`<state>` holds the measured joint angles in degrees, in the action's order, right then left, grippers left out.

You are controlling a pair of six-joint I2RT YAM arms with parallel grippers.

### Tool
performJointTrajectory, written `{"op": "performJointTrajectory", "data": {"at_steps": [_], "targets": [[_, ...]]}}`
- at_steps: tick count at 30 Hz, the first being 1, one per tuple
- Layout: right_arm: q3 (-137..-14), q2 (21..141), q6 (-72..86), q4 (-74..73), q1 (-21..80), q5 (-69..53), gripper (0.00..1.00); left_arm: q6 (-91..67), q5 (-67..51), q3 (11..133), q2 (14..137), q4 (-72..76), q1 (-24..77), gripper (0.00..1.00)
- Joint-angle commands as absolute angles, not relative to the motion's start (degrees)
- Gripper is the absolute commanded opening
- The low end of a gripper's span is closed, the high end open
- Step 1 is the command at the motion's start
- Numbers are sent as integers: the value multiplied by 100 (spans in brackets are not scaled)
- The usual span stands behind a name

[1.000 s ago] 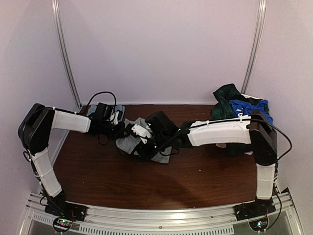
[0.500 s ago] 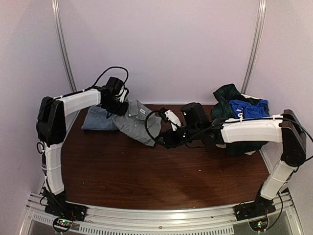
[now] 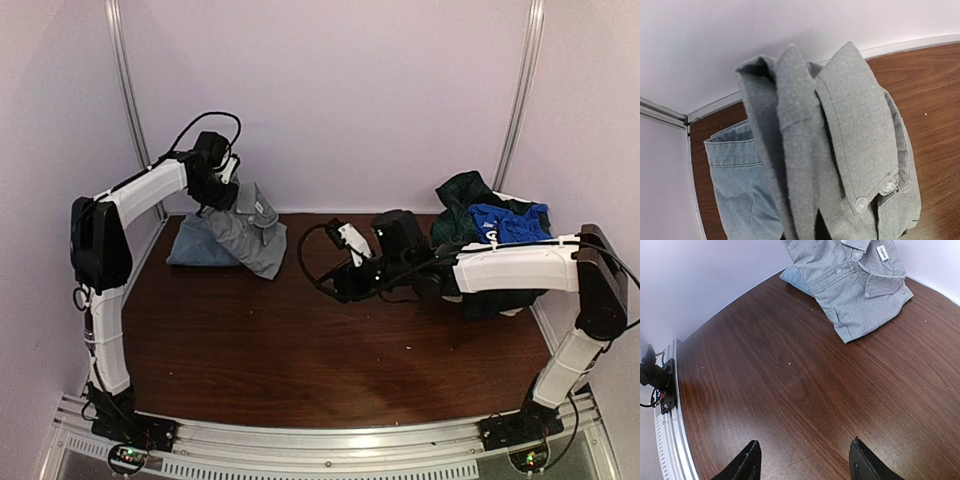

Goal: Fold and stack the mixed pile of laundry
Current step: Place the square-folded shirt at the corner of the board.

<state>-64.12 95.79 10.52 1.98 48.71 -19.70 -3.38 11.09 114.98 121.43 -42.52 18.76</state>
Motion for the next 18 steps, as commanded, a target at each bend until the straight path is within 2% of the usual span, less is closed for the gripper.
{"op": "performJointTrajectory", "data": {"at_steps": [1,12,18], "targets": [[-6345,9406,1080,352,4821,-2049,60,-55,1241,11884,12190,-4188,1761,0],[-6383,9483,1079,334,4816,-2084,60,84,1276,12208,12013,-4307,1601,0],[-6452,9579,1073,334,4798,-2117,60,18,1126,11794,11851,-4018,1259,0]]}}
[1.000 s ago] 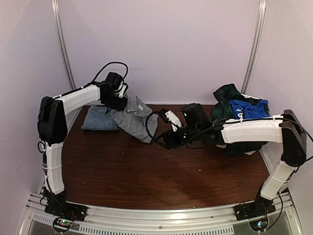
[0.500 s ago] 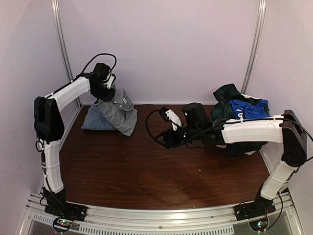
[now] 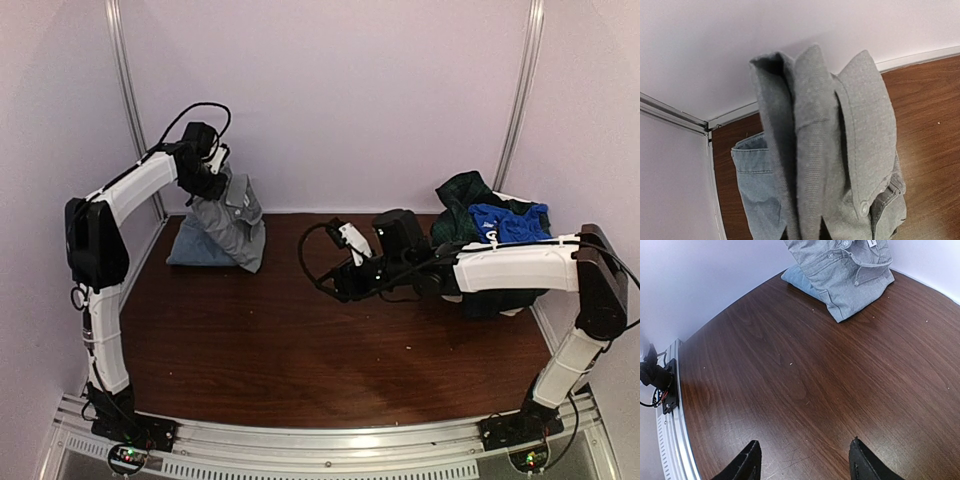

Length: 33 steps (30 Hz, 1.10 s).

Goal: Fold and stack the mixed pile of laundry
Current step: Place the square-folded shirt at the corner of the board.

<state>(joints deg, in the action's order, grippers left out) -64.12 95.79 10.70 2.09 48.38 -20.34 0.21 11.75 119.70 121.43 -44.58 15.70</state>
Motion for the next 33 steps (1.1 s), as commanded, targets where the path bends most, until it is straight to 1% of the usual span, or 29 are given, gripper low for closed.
{"op": "performJointTrajectory", "data": {"at_steps": [1,8,16,19,24,25,28,29,33], "targets": [[-6473,9604,1072,326,4794,-2130,60,-141,1073,11671,11829,-3930,1193,0],[-6595,9783,1064,290,4764,-2232,60,-246,962,11026,11889,-3412,774,0],[-6685,9950,1073,275,4735,-2383,60,-417,1208,10326,12195,-2664,256,0],[-6731,10006,1072,218,4728,-2419,60,-418,1245,10195,12391,-2440,188,0],[-6758,10002,1077,156,4720,-2421,60,-447,1078,10459,12928,-2467,170,1],[-6759,9998,1073,143,4720,-2427,60,-518,1081,10558,13043,-2547,175,6],[-6766,9974,1080,84,4720,-2423,60,-831,1340,10749,13219,-2878,167,36],[-6767,9970,1081,73,4720,-2421,60,-894,1399,10708,13166,-2907,167,44],[-6776,9923,1072,41,4720,-2398,61,-1088,1585,10444,12546,-2804,167,62]]}}
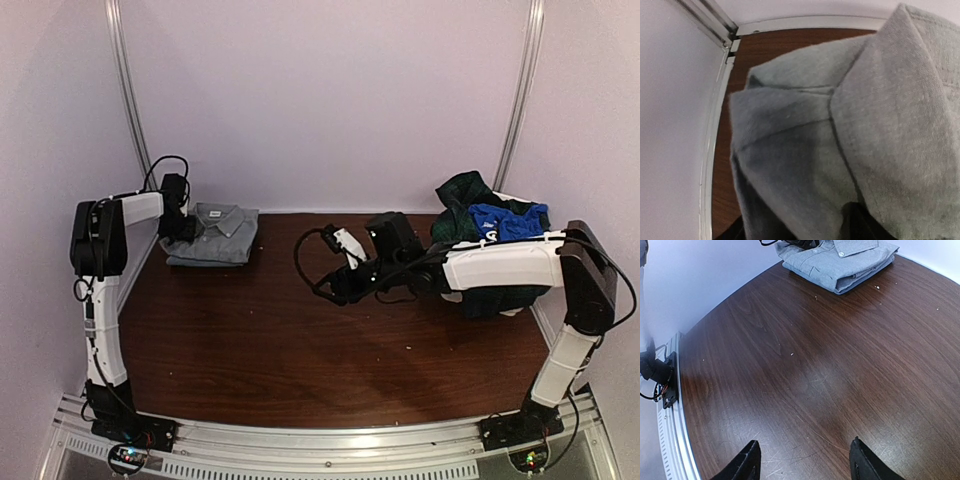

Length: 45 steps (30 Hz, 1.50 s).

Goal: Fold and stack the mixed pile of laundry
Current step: Place the square-folded shirt at the corner of the board, then smooth out the square-folded shirt at the corner of the board.

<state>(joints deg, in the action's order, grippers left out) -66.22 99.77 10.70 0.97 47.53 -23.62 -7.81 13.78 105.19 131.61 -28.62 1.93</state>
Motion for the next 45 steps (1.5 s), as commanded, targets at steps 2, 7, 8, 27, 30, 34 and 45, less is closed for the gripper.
{"op": "performJointTrajectory", "data": {"at_steps": [2,7,8,27,30,34,45], "targets": [[-6791,9897,1065,36,4719,-2369,61,-1143,1651,10524,12224,-2932,166,70],[-6799,9854,1055,-99,4702,-2357,62,-1149,1509,10707,11683,-3126,167,93],[-6795,9853,1055,-105,4702,-2363,62,-1141,1202,10721,11620,-3129,174,96],[-6653,9819,1089,-129,4693,-2424,62,-1889,746,9965,12486,-2414,379,98],[-6614,9817,1102,-119,4693,-2441,62,-2230,187,9406,12360,-1923,-8,98],[-6592,9814,1107,-110,4693,-2468,62,-2465,-298,8975,12259,-1490,-320,98],[-6513,9755,1098,-121,4682,-2478,62,-1549,1122,8359,11007,-1082,483,98]]}}
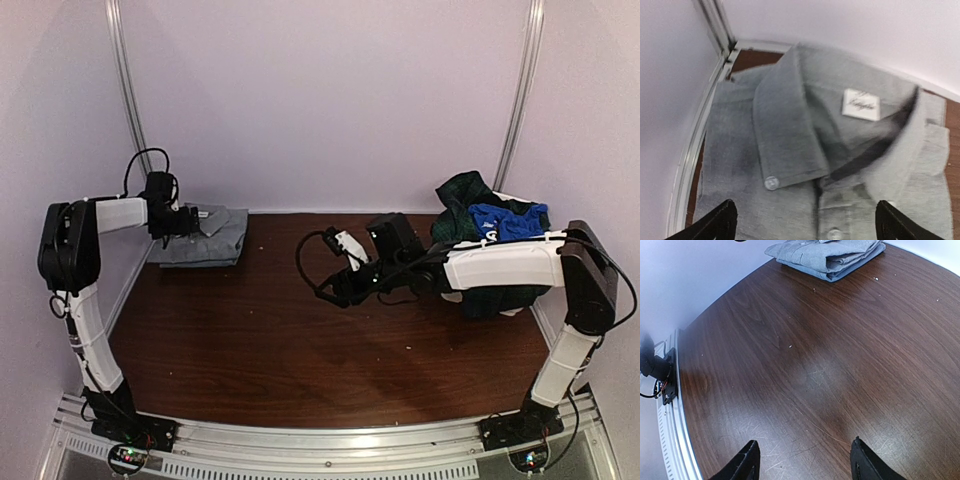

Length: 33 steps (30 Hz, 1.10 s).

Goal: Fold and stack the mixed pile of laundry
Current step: Smooth out the square-folded shirt at the corner of the board.

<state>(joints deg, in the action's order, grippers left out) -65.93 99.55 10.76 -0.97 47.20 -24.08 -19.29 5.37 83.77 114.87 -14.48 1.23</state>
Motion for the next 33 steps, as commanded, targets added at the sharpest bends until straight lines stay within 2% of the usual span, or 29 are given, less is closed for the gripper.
{"op": "performJointTrajectory", "data": {"at_steps": [1,10,20,23,27,33], "targets": [[-6520,9759,1098,-114,4684,-2488,62,-1521,1188,8398,11035,-1163,563,98],[-6522,9773,1107,-122,4684,-2482,62,-1623,1496,8592,11838,-1502,1125,98],[-6439,9769,1089,-193,4637,-2398,63,-2070,2051,10158,13224,-2582,1040,98],[-6424,9748,1090,-193,4627,-2386,63,-2141,1986,10596,13450,-2838,875,98],[-6415,9708,1075,-227,4614,-2364,64,-2150,1312,10923,13619,-2892,547,98],[-6428,9578,1072,-237,4584,-2365,65,-1410,1110,11469,13561,-3069,497,98]]}}
